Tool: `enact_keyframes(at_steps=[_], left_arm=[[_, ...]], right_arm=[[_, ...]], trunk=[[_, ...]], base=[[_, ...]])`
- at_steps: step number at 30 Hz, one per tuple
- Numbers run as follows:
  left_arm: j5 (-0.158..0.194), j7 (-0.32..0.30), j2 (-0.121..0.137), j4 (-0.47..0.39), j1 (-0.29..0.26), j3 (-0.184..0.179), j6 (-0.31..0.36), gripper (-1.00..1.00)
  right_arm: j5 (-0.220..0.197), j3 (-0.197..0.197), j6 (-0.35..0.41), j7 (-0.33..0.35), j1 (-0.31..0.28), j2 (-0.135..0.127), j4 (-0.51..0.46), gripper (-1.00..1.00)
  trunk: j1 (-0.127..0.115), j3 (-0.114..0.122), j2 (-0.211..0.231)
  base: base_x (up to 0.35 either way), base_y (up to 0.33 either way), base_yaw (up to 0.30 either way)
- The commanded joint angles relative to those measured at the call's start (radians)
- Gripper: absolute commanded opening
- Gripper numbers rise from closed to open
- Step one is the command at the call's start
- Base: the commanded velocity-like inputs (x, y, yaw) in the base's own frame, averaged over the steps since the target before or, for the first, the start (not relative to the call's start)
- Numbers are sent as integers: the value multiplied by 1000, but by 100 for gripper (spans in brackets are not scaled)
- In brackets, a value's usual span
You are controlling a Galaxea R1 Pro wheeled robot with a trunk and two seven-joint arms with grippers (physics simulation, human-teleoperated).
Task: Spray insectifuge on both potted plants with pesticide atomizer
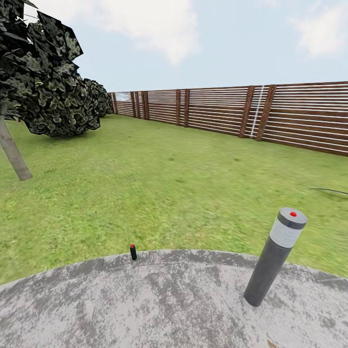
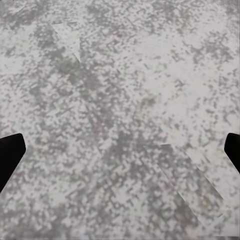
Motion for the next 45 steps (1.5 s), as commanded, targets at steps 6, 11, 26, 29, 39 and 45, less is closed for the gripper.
enact_keyframes(at_steps=[6, 11, 26, 29, 39, 45], left_arm=[[6, -8, 0, 1, 0, 3, -4, 100], [6, -8, 0, 1, 1, 3, -5, 100], [6, -8, 0, 2, 1, 2, -5, 100], [6, -8, 0, 2, 1, 2, -5, 100], [6, -8, 0, 2, 1, 2, -5, 100], [6, -8, 0, 1, 1, 3, -3, 100]], right_arm=[[10, -5, -5, 0, -1, 0, 1, 100], [11, -4, -6, 0, -1, 0, 1, 100], [12, -4, -3, -3, -1, 1, 2, 100], [12, -5, -2, -3, -1, 1, 1, 100], [12, -6, -5, -2, -1, 0, 0, 100], [12, -4, -6, -1, -1, 1, 1, 100]], trunk=[[0, -1, 0], [0, -1, 0], [0, -3, 0], [0, -6, 0], [0, -22, 0], [0, -25, 0]], base=[[0, 0, 0], [0, 0, 0], [0, 0, 180], [0, 0, 204], [0, 0, 38], [90, -63, 94]])
